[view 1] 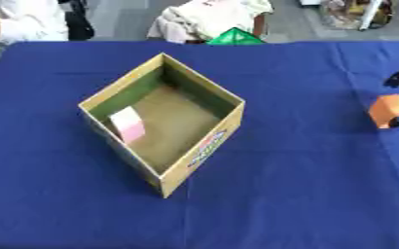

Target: Pick up objects on the table and place them in the box.

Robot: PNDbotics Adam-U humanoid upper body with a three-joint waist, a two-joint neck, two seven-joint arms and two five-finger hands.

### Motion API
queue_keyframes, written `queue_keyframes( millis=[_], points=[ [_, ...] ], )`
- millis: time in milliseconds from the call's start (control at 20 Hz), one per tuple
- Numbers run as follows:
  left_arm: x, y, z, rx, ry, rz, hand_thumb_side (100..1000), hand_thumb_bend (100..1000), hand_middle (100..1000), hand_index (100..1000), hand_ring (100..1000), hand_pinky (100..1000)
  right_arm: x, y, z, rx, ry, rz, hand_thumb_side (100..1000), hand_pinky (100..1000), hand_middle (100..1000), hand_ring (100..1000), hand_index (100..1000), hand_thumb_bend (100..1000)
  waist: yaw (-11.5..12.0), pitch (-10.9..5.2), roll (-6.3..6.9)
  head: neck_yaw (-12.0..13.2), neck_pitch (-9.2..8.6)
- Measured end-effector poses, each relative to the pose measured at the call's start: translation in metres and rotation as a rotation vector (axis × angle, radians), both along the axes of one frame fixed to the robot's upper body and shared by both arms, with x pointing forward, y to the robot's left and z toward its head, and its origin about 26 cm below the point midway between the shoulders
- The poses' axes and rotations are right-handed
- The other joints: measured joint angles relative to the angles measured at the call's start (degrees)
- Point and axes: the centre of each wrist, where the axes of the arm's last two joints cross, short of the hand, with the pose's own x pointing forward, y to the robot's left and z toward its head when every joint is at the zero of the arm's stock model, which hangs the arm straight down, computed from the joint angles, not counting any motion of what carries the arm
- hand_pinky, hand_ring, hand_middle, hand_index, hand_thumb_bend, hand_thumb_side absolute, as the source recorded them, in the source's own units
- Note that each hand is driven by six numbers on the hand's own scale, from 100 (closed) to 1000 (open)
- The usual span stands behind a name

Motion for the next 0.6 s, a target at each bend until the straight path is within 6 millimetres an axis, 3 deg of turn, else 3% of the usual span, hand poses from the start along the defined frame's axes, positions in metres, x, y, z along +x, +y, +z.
queue_keyframes(
  millis=[100, 300, 450, 600],
  points=[
    [0.0000, 0.0000, 0.0000, 0.000, 0.000, 0.000, 961, 524, 729, 848, 658, 848, 0.0015, 0.0000, -0.0024, -0.011, -0.014, 0.008, 246, 725, 674, 794, 748, 534, 0.02, 0.00, 0.00, 0.00, 0.00],
    [0.0000, -0.0001, -0.0002, 0.002, 0.003, -0.001, 962, 524, 729, 848, 658, 848, 0.0025, -0.0034, -0.0079, -0.025, -0.030, 0.017, 224, 686, 627, 750, 704, 493, 0.04, 0.04, -0.01, -0.01, -0.01],
    [-0.0001, -0.0003, -0.0006, 0.001, 0.005, -0.002, 962, 522, 729, 848, 658, 848, 0.0036, -0.0047, -0.0102, -0.025, -0.043, 0.020, 197, 623, 541, 678, 618, 367, 0.07, 0.04, -0.07, 0.00, -0.01],
    [0.0000, -0.0010, -0.0013, -0.004, 0.006, -0.003, 962, 523, 730, 848, 659, 848, 0.0033, -0.0060, -0.0111, -0.021, -0.059, 0.017, 197, 618, 536, 667, 614, 311, 0.07, 0.04, -0.07, 0.03, -0.01]
  ],
)
